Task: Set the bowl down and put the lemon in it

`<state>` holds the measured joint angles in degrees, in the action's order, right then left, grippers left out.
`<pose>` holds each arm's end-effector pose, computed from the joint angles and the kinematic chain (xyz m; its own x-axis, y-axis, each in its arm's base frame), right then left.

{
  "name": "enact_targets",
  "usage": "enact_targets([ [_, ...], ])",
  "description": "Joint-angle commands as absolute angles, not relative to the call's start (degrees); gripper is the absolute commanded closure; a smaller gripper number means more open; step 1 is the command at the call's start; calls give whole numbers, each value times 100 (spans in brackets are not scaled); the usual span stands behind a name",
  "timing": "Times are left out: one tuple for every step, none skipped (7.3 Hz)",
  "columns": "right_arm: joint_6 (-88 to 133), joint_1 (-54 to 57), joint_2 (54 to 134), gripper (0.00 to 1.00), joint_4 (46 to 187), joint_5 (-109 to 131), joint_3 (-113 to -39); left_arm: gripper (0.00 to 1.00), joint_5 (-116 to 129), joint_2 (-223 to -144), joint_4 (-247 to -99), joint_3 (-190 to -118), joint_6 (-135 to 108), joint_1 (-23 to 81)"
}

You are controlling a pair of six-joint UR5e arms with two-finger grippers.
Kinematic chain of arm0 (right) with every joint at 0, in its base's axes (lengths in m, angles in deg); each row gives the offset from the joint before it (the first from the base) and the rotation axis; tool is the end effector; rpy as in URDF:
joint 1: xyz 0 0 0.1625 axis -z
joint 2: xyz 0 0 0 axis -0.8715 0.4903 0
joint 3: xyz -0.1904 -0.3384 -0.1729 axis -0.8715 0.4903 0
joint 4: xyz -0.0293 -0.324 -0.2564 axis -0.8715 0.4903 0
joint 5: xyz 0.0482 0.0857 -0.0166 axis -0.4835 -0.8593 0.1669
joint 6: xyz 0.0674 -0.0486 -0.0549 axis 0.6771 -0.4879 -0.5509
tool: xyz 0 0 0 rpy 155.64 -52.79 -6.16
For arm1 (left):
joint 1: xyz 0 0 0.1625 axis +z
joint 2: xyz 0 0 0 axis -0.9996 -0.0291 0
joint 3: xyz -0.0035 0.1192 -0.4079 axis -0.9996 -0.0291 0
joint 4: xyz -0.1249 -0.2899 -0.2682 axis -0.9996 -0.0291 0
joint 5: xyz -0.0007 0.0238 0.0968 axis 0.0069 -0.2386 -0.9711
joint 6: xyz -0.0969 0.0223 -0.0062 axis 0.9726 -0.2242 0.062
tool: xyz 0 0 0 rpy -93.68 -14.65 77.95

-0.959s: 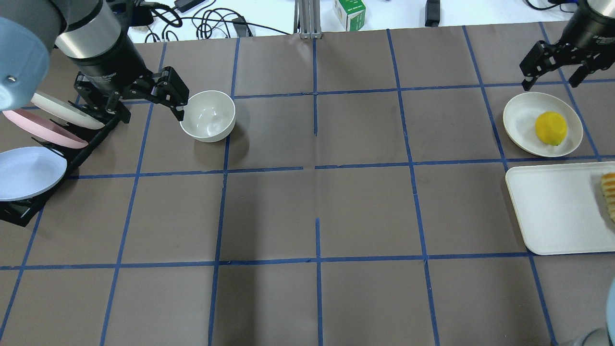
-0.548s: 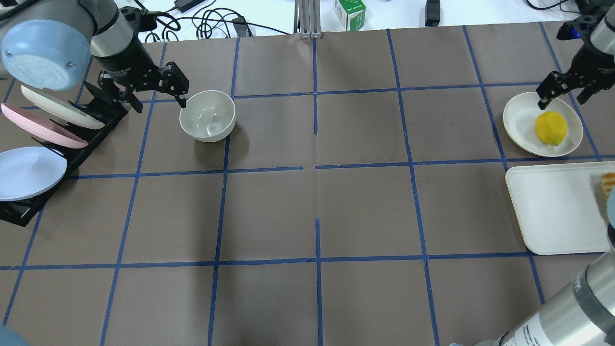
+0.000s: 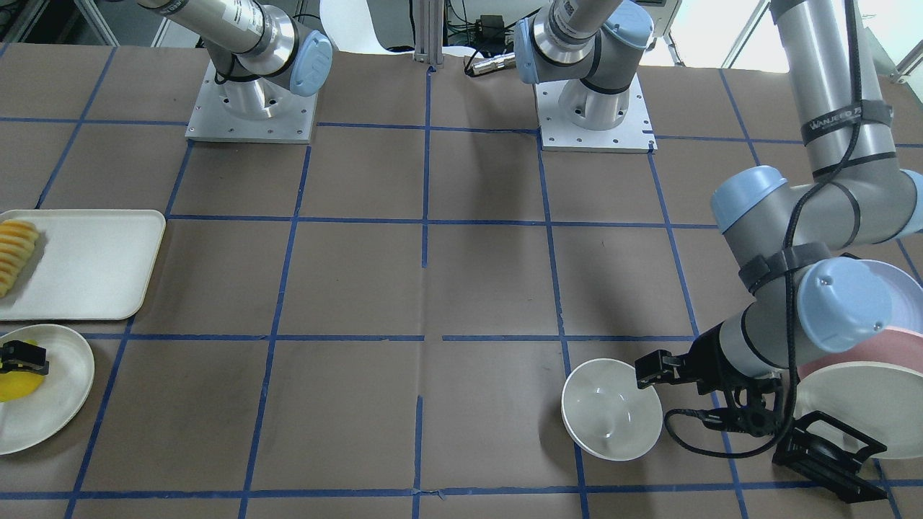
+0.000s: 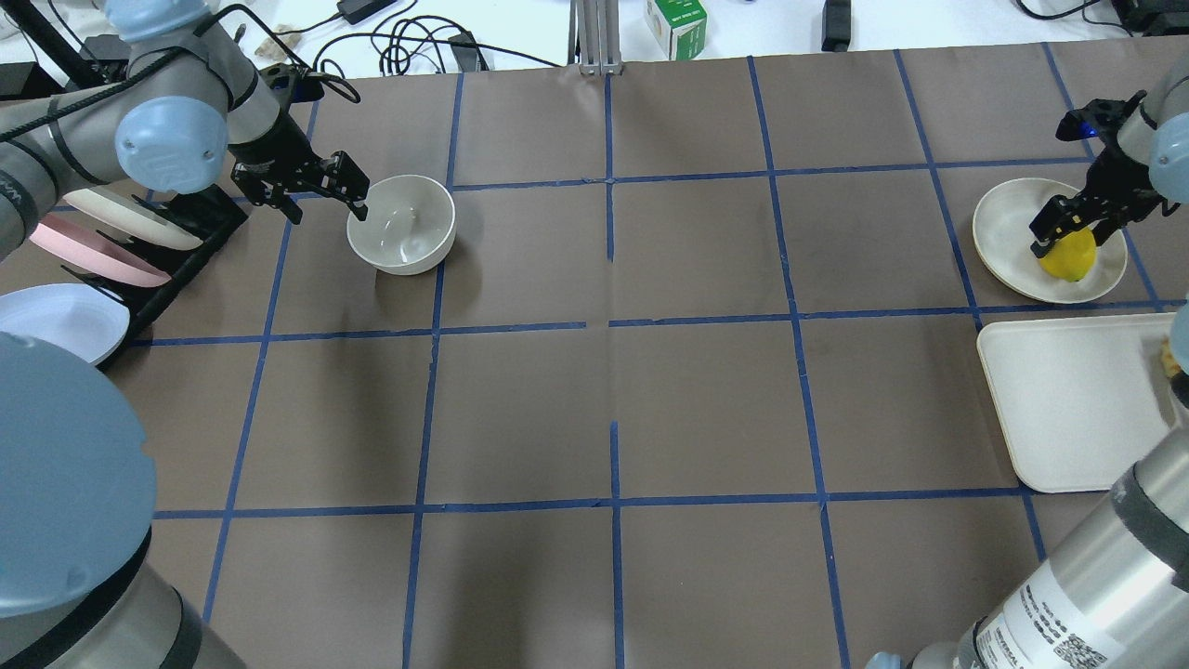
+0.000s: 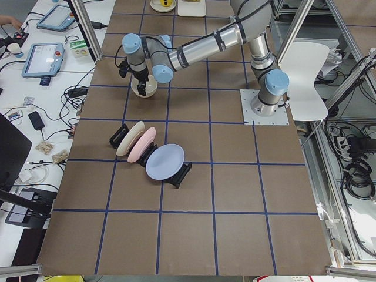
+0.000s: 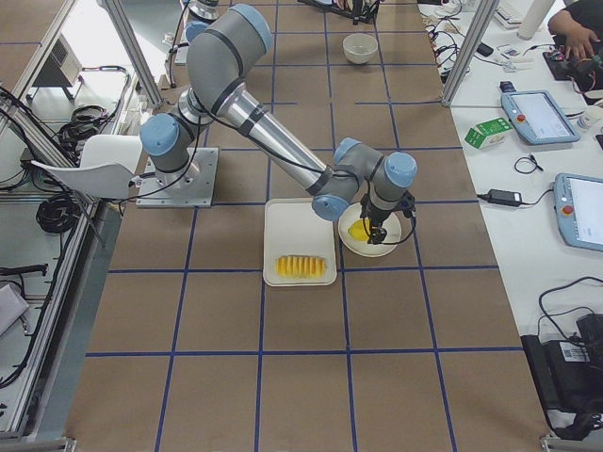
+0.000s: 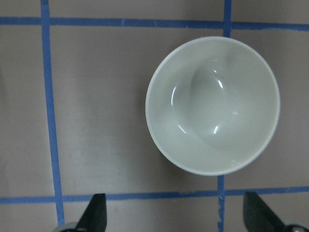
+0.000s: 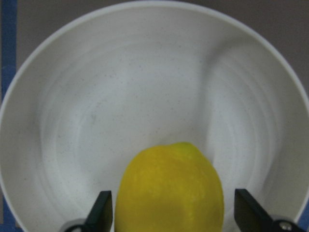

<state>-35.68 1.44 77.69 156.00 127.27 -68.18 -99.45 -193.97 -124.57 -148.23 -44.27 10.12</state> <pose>-0.2374 -0.6474 0.1936 -0.9821 -0.1880 -0.0135 -0.1884 0.9768 0.1018 -0.0046 -0.6783 0.2575 -0.9914 0.0734 0.1082 0.0762 0.9968 0.0224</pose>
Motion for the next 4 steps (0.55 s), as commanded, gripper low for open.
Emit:
enact_targets([
  [-3581, 149, 7745, 47, 15593, 12766, -6835, 0, -9507, -19894, -11972, -14805, -4325, 1020],
  [-3563, 149, 7753, 66, 15541, 12749, -6809, 23, -9461, -19983, -11866, -14805, -4211, 1020],
  [-3554, 149, 7771, 75, 15480, 12749, -6730, 59, -9513, -20044, -11865, -14823, -4219, 1020],
  [-3554, 140, 7910, 75, 15427, 12722, -6703, 100, -9522, -20028, -11882, -14797, -4227, 1046],
])
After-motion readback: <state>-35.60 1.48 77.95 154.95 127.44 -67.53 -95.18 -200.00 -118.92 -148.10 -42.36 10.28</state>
